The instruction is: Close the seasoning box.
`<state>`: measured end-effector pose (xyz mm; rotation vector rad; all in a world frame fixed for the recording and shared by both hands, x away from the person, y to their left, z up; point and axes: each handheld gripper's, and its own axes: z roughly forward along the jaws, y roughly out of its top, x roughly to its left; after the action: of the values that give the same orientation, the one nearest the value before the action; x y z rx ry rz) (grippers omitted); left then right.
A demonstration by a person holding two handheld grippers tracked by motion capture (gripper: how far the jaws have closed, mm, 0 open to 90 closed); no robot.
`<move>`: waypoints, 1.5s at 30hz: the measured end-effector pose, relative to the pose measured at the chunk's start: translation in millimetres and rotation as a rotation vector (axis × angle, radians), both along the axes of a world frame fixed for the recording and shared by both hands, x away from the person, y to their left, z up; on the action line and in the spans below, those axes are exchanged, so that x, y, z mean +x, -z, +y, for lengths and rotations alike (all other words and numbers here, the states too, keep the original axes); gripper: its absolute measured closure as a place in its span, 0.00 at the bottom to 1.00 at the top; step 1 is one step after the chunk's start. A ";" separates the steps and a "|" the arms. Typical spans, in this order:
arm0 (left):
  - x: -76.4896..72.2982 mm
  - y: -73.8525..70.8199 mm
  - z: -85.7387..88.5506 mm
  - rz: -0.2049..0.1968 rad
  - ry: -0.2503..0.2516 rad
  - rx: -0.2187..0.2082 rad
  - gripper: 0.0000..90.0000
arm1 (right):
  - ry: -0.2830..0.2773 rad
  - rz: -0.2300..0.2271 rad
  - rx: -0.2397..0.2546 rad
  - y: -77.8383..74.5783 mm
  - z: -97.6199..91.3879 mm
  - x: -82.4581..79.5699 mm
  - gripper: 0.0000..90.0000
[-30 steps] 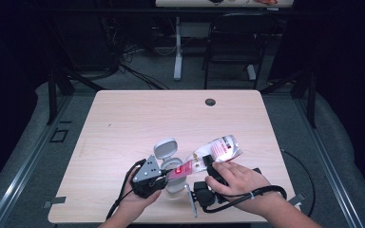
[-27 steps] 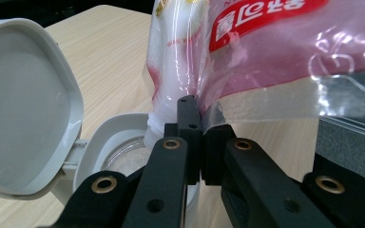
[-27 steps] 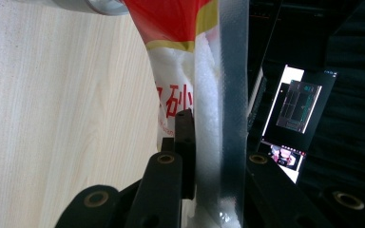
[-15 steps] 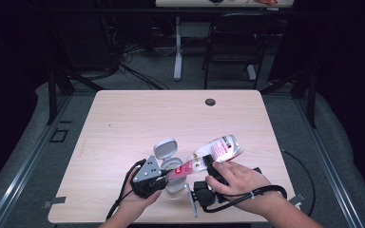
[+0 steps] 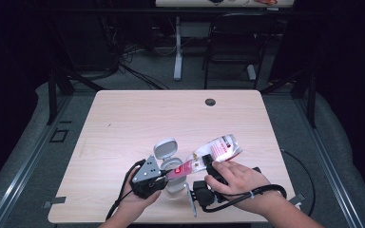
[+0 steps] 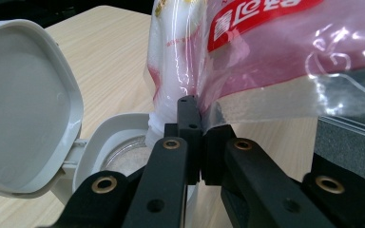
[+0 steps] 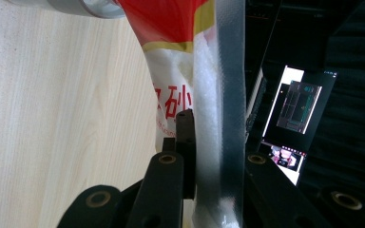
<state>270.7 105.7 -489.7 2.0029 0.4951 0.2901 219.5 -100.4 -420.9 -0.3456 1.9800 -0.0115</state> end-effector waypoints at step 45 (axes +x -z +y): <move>0.2 0.8 0.4 -0.005 -0.002 0.000 1.00 | -0.008 -0.011 -0.005 -2.1 2.7 -1.8 0.95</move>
<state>270.9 106.0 -490.4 2.0017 0.4942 0.2959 217.7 -97.7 -418.8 -0.3555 1.9679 -0.0135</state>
